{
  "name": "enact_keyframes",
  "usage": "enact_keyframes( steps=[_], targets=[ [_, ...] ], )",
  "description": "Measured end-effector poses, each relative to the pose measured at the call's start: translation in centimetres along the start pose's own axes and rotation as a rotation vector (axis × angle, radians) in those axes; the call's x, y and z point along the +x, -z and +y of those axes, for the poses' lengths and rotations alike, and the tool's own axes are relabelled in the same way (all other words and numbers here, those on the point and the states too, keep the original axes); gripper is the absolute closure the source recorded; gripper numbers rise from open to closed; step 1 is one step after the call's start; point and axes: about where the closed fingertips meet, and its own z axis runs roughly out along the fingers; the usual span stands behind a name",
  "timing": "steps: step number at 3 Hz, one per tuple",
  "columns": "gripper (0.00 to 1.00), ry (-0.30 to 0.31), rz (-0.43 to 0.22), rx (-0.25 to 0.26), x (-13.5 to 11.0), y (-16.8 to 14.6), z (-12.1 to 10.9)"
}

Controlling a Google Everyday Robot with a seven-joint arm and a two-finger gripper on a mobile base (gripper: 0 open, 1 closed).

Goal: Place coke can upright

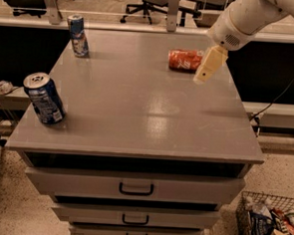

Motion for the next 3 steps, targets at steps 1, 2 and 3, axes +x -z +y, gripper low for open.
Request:
enact_keyframes(
  steps=[1, 2, 3],
  targets=[
    [0.0, -0.048, -0.057, 0.01, -1.0, -3.4, -1.7],
    [0.0, -0.087, -0.108, 0.02, -1.2, -7.9, -4.0],
    [0.0, -0.085, -0.128, 0.024, -1.5, -10.9, -5.8]
  ],
)
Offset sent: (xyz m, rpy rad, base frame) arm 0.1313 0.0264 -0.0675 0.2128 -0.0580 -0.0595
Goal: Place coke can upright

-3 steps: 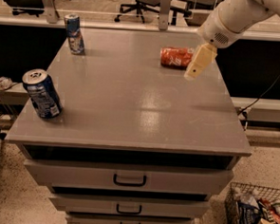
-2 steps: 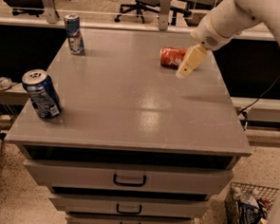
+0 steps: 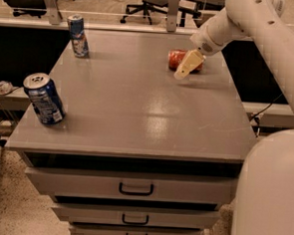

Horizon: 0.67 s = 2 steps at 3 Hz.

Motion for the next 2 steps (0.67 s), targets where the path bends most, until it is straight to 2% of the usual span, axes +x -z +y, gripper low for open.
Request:
enact_keyframes(
  steps=[2],
  targets=[
    [0.0, 0.062, 0.053, -0.062, 0.57, -1.62, -0.96]
  ],
)
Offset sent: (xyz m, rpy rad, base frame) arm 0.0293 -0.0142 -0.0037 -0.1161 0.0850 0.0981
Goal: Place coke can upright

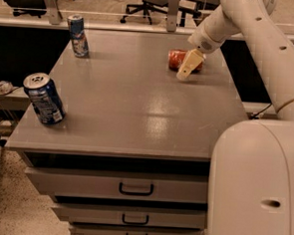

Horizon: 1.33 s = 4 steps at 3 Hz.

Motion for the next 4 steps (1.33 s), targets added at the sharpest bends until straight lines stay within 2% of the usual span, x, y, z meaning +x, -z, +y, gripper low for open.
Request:
enact_keyframes(
  steps=[1, 2, 3, 4],
  targets=[
    [0.0, 0.019, 0.018, -0.047, 0.17, -0.6, 0.42],
    [0.18, 0.029, 0.021, -0.078, 0.25, -1.05, 0.75],
    [0.43, 0.041, 0.025, -0.087, 0.14, -1.05, 0.71],
    [0.65, 0.044, 0.017, -0.066, -0.13, -0.19, 0.18]
  ],
)
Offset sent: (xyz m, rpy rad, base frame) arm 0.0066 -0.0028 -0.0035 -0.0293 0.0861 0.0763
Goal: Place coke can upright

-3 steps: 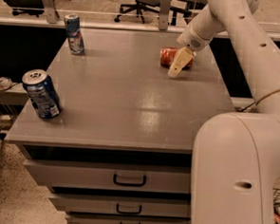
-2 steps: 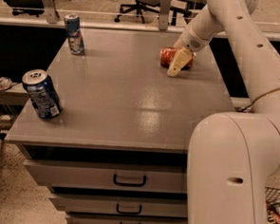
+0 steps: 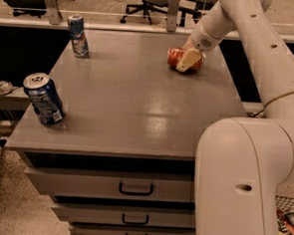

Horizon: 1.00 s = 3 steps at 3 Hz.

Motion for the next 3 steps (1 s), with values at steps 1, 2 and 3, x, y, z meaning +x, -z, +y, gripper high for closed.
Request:
enact_keyframes(
  steps=[1, 2, 3],
  targets=[
    [0.88, -0.003, -0.033, 0.043, -0.7, 1.8, -0.7],
    [1.0, -0.055, -0.158, 0.095, -1.5, 4.3, -1.2],
    [1.0, -0.122, -0.339, 0.133, -1.6, 6.0, -1.4]
  ],
)
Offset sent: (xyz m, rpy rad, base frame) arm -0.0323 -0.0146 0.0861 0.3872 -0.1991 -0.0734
